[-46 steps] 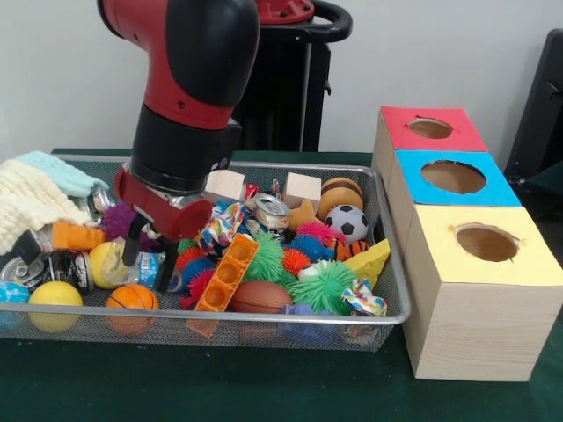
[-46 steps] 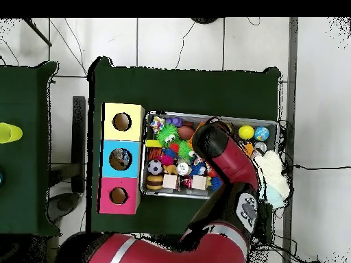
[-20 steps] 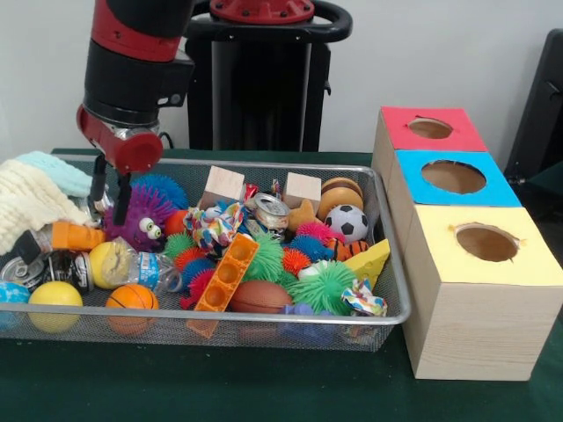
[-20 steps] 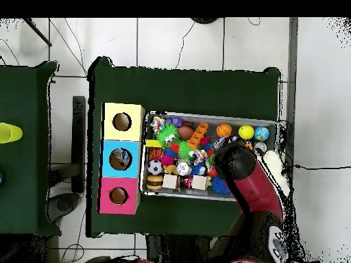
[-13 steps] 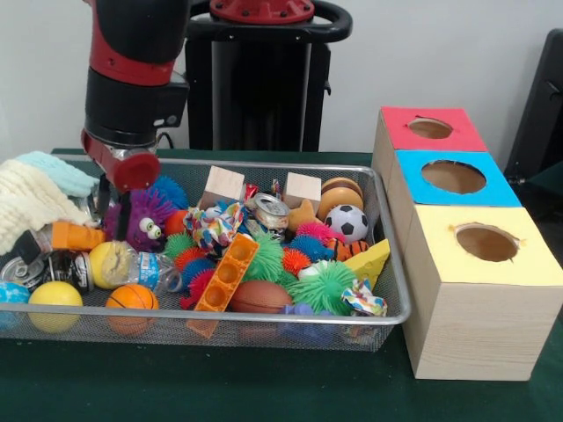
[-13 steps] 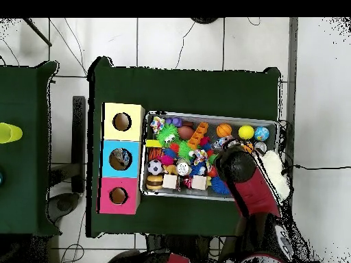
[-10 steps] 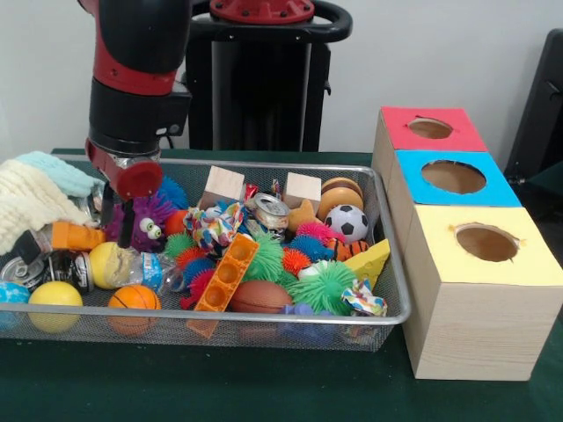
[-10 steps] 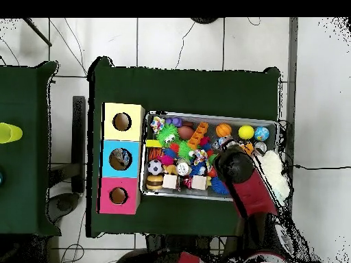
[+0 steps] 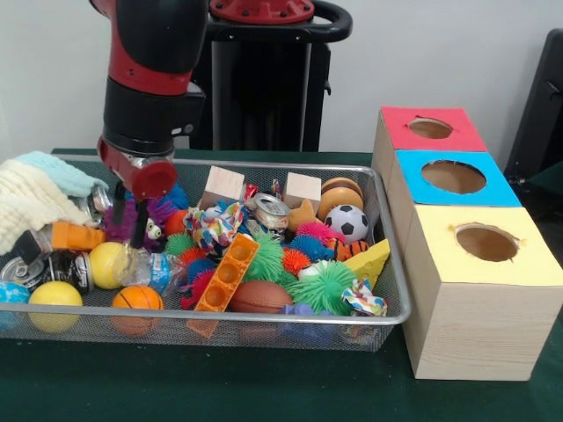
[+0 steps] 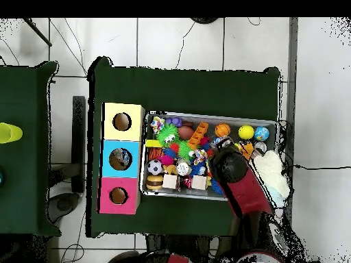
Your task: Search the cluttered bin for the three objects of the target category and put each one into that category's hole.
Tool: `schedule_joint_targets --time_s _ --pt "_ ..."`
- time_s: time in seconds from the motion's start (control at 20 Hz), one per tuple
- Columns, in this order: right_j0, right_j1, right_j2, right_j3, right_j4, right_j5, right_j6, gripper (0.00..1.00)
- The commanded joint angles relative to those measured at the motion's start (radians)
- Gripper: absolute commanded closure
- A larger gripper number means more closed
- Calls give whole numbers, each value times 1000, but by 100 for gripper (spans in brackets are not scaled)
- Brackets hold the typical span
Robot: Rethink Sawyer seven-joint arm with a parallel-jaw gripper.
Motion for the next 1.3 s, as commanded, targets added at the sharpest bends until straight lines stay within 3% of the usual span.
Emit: schedule_joint_targets --time_s 0.05,0.5,0.8,1.3 --pt "86 -2 4 -50 8 137 229 0" --pt "109 -21 -11 -59 15 169 237 0" --pt "85 -13 35 -51 16 93 233 0" --pt "64 52 18 -100 20 31 235 0"
